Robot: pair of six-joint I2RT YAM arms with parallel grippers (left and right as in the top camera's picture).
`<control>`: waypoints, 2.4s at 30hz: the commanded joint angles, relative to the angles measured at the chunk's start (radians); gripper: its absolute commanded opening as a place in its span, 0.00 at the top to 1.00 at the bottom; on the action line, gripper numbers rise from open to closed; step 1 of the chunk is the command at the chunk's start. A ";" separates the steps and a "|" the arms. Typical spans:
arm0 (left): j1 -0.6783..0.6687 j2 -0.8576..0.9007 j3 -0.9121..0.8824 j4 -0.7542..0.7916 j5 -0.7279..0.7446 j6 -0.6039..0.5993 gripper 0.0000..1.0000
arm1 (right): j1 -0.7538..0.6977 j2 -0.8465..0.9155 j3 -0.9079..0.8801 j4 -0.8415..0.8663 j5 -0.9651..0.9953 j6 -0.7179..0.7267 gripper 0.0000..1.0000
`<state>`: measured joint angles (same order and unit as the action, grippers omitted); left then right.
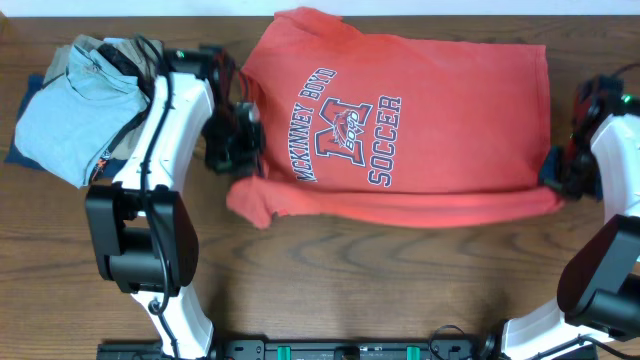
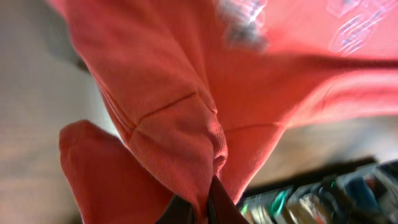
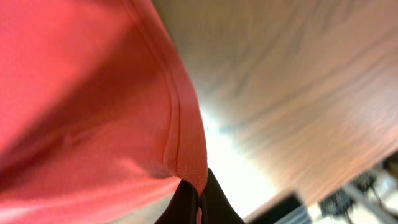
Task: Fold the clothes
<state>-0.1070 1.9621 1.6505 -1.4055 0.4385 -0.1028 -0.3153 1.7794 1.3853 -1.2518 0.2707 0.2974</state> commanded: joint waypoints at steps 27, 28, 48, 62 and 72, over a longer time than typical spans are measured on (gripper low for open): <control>-0.001 -0.510 -0.353 0.103 -0.065 -0.016 0.94 | -0.136 -0.262 -0.126 -0.076 0.010 0.112 0.99; -0.001 -0.508 -0.354 0.134 -0.065 -0.030 0.94 | -0.136 -0.262 -0.126 -0.067 0.009 0.113 0.99; -0.001 -0.319 -0.354 0.544 -0.096 -0.102 0.94 | -0.114 -0.234 -0.172 0.336 -0.209 0.012 0.99; -0.001 -0.259 -0.354 0.693 -0.227 -0.147 0.94 | -0.079 -0.122 -0.177 0.482 -0.264 0.012 0.99; 0.001 -0.186 -0.354 0.786 -0.227 -0.146 0.41 | -0.063 -0.012 -0.177 0.731 -0.379 0.012 0.59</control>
<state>-0.1074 1.7668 1.2980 -0.6220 0.2279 -0.2390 -0.3866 1.7592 1.2095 -0.5297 -0.0795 0.3172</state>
